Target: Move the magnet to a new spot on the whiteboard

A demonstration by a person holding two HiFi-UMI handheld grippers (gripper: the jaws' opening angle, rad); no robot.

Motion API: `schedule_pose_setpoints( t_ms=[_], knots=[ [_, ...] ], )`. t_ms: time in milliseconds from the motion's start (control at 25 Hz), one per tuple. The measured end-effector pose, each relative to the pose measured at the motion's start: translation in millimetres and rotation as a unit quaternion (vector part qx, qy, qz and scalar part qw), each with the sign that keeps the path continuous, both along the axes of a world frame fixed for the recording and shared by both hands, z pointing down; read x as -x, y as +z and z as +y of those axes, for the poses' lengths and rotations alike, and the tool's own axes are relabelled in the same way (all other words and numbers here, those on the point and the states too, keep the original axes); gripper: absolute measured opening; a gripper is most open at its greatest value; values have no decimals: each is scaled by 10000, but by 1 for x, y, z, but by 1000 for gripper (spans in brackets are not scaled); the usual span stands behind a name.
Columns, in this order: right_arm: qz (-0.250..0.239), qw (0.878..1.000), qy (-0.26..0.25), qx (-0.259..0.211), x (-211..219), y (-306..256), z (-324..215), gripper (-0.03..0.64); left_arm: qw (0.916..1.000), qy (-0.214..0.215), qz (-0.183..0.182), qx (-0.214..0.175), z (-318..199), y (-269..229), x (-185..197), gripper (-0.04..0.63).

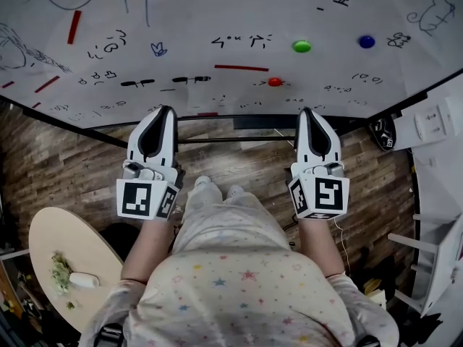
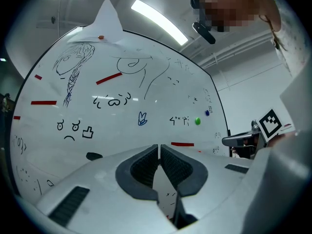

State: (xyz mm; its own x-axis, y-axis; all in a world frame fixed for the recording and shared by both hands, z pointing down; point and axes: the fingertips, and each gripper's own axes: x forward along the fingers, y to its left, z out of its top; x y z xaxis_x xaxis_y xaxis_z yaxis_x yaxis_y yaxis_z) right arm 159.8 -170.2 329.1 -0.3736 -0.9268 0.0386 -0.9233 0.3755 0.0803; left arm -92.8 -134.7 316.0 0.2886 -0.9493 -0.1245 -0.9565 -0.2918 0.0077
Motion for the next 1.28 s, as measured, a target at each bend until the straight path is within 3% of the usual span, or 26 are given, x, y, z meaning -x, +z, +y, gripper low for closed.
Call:
schedule_pose_setpoints(
  t_ms=[280,1280],
  knots=[
    [-79,9999,-56,-26,-6,-1,0,0,9998,18,215,32,0,-6,-4,26],
    [-164,9996,-232,-35,4,-3,-13,0,9999,-39,109,-11,-6,-4,-11,26]
  ],
)
